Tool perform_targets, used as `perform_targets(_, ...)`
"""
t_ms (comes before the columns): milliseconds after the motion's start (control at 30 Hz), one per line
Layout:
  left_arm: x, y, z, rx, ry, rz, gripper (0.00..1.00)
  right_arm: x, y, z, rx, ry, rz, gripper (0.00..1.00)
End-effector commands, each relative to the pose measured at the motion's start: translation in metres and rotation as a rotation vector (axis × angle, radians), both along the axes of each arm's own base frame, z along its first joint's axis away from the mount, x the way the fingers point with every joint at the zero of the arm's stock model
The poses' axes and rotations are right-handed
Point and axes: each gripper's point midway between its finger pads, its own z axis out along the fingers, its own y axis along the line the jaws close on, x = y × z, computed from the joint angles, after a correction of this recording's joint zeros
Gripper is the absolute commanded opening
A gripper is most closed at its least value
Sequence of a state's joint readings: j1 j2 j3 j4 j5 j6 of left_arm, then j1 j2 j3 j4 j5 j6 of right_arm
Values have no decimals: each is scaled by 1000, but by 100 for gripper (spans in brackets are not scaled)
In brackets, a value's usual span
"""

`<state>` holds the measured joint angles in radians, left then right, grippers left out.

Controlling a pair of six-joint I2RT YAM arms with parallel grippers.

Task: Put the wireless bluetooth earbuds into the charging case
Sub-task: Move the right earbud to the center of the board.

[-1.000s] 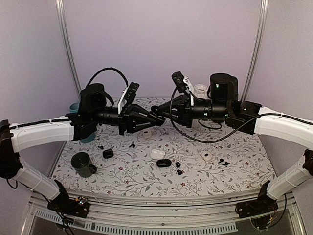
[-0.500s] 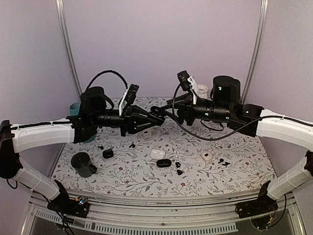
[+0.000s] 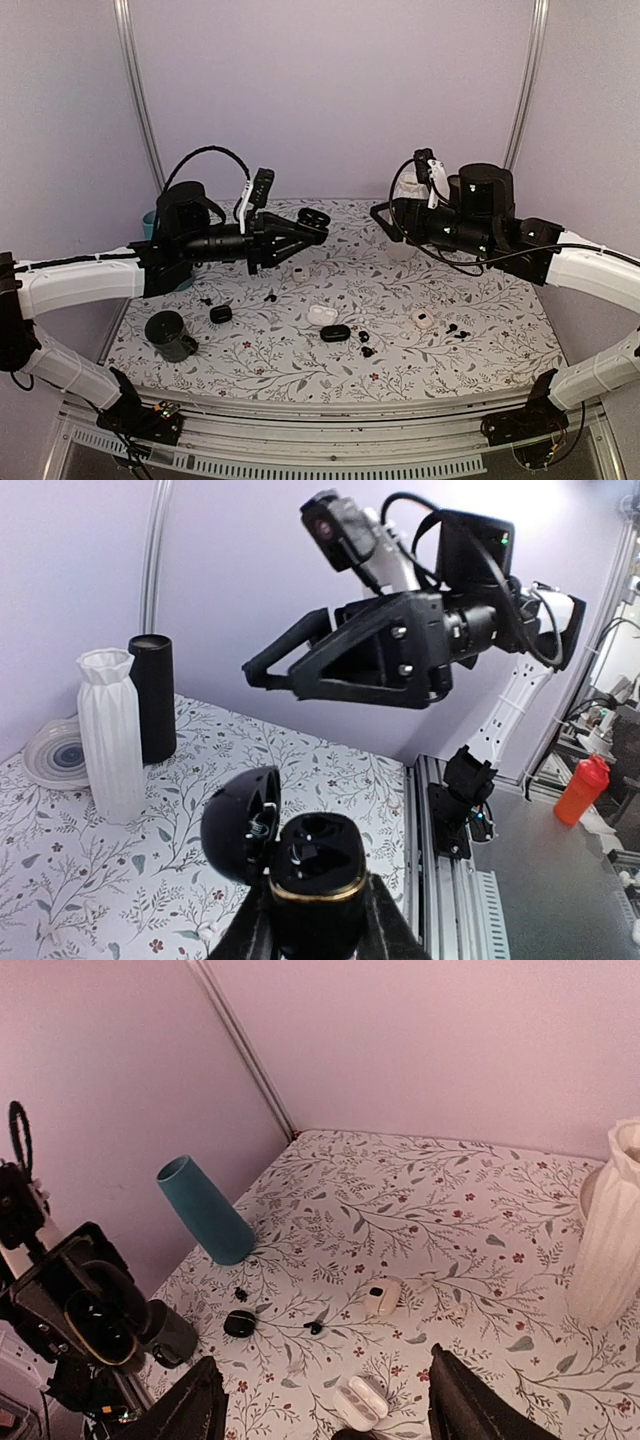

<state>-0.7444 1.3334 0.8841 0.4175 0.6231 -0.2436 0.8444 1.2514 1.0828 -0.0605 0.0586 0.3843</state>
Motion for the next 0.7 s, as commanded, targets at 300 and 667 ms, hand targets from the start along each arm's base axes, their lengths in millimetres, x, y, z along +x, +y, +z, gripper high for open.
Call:
perform_targets(300, -14, 9, 13, -34, -51, -87, 0, -33, -113, -150, -27, 591, -498, 63)
perform_targets(667, -16, 5, 13, -25, -49, -126, 0, -82, -170, -227, 9, 887, -641, 53)
